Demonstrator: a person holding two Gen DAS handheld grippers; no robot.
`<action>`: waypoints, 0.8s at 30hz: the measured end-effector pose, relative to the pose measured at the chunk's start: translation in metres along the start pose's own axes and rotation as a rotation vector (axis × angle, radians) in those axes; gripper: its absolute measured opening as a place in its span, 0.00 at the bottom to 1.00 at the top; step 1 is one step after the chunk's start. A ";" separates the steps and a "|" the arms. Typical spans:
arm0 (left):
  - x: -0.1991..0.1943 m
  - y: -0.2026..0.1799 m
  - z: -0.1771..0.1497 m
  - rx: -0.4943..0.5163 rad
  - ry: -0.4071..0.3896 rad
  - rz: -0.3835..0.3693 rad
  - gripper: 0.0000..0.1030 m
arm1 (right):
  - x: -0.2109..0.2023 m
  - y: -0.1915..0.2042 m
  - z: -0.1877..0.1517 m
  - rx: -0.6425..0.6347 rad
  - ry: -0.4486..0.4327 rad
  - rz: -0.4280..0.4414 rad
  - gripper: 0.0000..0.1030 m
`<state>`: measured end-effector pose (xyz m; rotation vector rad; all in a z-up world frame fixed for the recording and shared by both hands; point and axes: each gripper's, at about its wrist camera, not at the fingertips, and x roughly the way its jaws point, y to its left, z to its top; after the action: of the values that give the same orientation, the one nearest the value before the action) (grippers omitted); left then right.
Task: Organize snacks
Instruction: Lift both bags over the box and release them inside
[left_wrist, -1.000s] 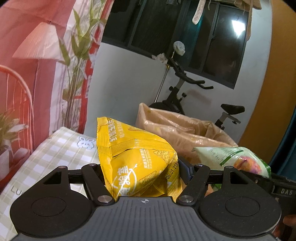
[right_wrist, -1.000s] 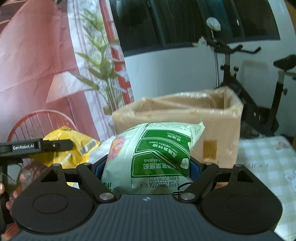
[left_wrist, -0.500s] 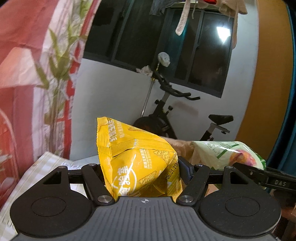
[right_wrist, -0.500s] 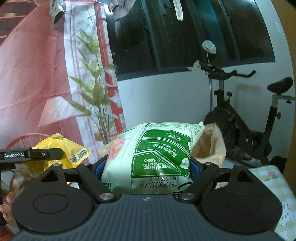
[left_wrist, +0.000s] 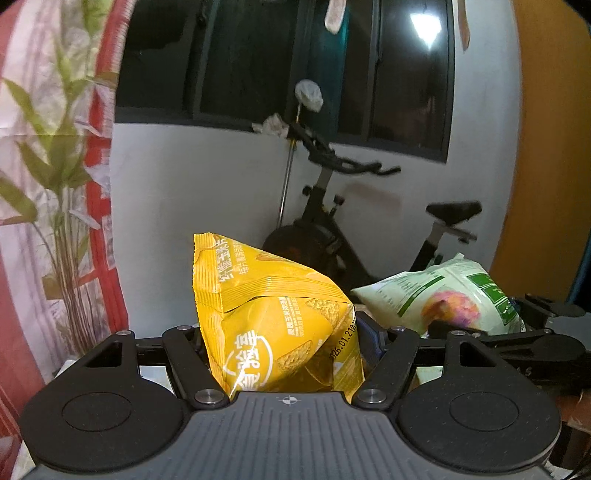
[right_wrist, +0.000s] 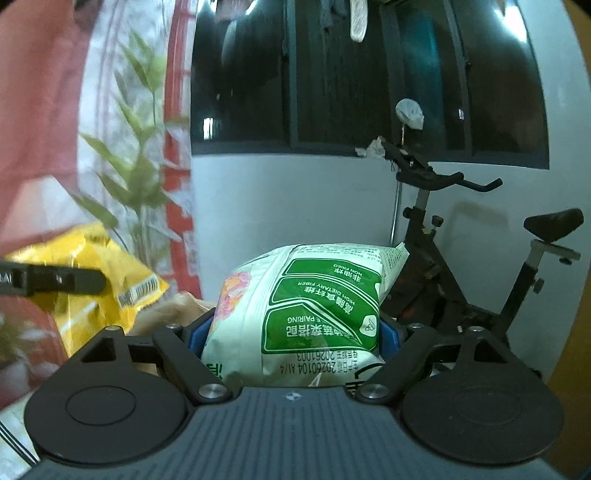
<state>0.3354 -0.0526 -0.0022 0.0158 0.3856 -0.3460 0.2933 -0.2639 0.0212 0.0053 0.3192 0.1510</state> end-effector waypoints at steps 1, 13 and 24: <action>0.008 0.001 0.001 0.007 0.014 0.003 0.71 | 0.009 0.000 -0.001 -0.013 0.017 -0.003 0.81; 0.057 0.005 -0.008 0.019 0.129 0.021 0.90 | 0.057 -0.012 -0.027 0.023 0.171 0.009 0.86; 0.019 0.014 -0.008 -0.021 0.115 0.022 0.90 | 0.029 -0.014 -0.021 0.069 0.162 0.032 0.92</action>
<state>0.3537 -0.0448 -0.0177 0.0197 0.5029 -0.3206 0.3164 -0.2739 -0.0078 0.0668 0.4863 0.1722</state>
